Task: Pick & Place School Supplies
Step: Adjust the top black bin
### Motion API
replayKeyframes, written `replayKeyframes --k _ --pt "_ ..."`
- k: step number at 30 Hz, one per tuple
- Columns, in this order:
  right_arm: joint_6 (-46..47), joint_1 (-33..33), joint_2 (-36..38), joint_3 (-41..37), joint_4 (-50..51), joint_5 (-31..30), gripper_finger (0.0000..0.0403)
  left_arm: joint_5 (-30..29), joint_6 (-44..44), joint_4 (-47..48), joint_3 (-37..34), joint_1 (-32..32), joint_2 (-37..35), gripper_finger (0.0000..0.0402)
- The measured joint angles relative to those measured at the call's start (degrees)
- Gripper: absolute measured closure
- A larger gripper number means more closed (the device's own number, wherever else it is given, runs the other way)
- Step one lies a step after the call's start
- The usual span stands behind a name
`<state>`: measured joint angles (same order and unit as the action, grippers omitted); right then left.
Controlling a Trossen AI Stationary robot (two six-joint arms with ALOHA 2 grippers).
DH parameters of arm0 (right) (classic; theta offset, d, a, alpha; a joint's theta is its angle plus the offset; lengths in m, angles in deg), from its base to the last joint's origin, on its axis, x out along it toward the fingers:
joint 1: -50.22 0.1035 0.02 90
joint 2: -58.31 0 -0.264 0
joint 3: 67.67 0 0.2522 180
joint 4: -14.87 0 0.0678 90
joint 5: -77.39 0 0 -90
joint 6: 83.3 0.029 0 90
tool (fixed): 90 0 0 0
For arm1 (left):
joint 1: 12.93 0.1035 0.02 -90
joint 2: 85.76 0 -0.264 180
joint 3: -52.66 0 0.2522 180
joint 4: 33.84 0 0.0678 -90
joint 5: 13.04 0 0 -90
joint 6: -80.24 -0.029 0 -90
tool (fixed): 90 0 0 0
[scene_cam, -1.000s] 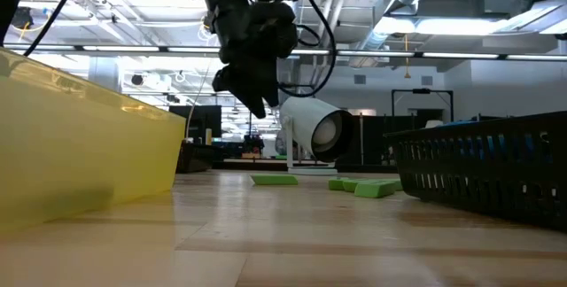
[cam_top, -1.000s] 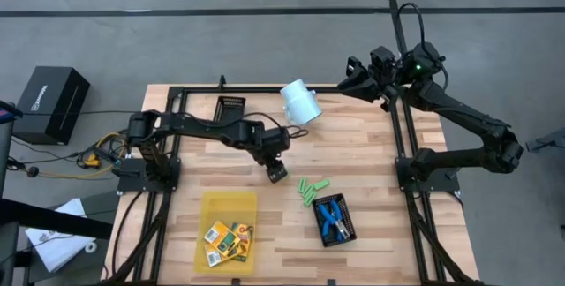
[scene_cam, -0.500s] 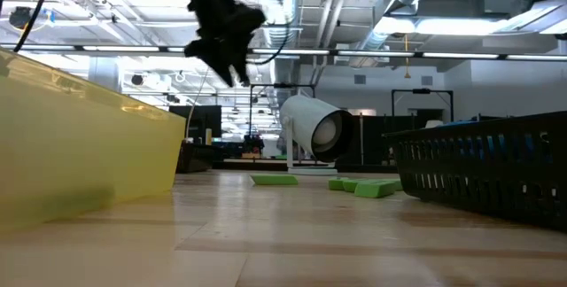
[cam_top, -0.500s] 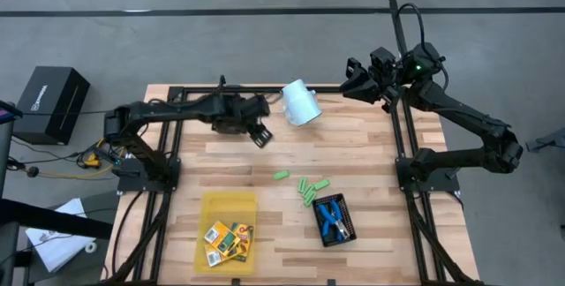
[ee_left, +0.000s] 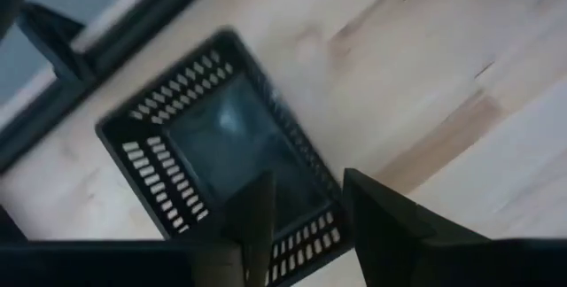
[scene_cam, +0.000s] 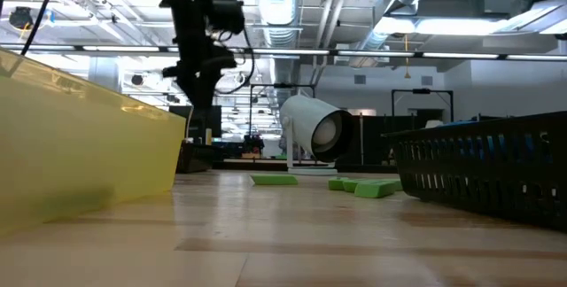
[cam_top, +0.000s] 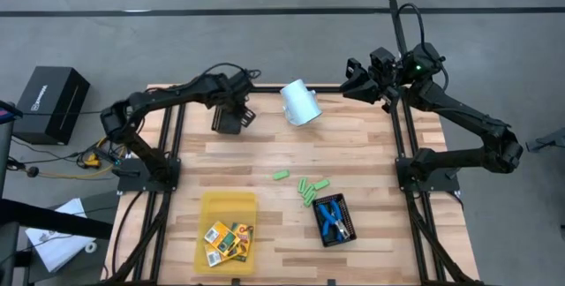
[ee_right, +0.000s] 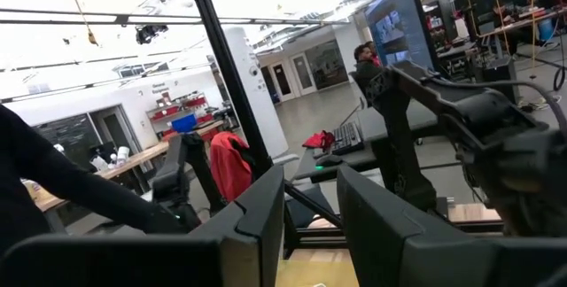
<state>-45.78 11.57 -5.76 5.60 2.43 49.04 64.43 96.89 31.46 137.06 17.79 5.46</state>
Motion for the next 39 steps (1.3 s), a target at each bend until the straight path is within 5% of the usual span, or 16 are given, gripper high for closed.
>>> replayKeyframes --k 21,39 --pt "0.0 0.0 0.0 0.0 0.4 -1.7 0.0303 1.9 0.3 -8.1 -11.6 3.0 0.0 0.0373" --pt "1.5 0.0 0.0 0.0 0.4 -1.7 0.0303 7.1 0.4 -9.7 -16.3 4.0 0.1 0.0392"
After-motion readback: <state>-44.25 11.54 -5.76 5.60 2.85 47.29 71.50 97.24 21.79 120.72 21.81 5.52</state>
